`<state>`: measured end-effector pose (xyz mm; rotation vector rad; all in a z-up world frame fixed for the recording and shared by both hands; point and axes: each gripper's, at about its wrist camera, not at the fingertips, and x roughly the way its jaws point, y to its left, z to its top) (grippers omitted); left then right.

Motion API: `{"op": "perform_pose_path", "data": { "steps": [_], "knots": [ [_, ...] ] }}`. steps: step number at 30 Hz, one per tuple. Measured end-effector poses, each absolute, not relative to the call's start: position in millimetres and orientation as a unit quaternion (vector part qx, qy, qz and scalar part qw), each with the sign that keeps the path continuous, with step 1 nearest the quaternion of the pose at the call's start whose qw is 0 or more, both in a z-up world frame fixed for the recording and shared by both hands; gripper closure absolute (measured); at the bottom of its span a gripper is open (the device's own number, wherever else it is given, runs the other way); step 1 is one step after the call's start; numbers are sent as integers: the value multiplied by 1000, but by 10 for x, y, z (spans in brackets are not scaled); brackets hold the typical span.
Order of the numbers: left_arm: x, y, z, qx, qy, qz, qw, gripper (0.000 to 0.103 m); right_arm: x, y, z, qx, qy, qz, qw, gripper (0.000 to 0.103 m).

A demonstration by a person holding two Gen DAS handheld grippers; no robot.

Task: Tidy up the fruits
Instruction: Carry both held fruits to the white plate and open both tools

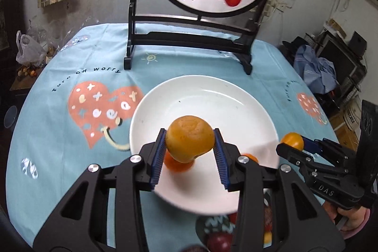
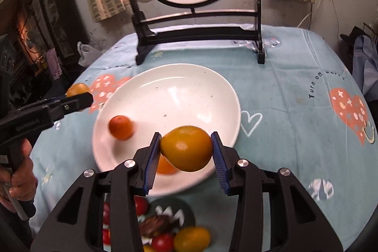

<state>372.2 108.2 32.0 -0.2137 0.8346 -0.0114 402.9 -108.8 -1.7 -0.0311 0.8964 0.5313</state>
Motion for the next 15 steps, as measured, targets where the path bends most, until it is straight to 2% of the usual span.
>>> {"op": "perform_pose_path", "data": {
  "steps": [12,13,14,15],
  "knots": [
    [4237,1135,-324,-104,478,13,872,63,4359,-899,-425,-18,477,257,840,60],
    [4228,1127,-330,-102,479,15,872,60,4356,-887,-431,-18,480,257,838,59],
    [4207,1121,-316,-101,479,17,872,45,4355,-881,-439,-18,483,260,836,57],
    [4181,1124,-285,-100,474,21,874,38,4330,-884,-423,-18,482,260,837,51]
  ]
}}
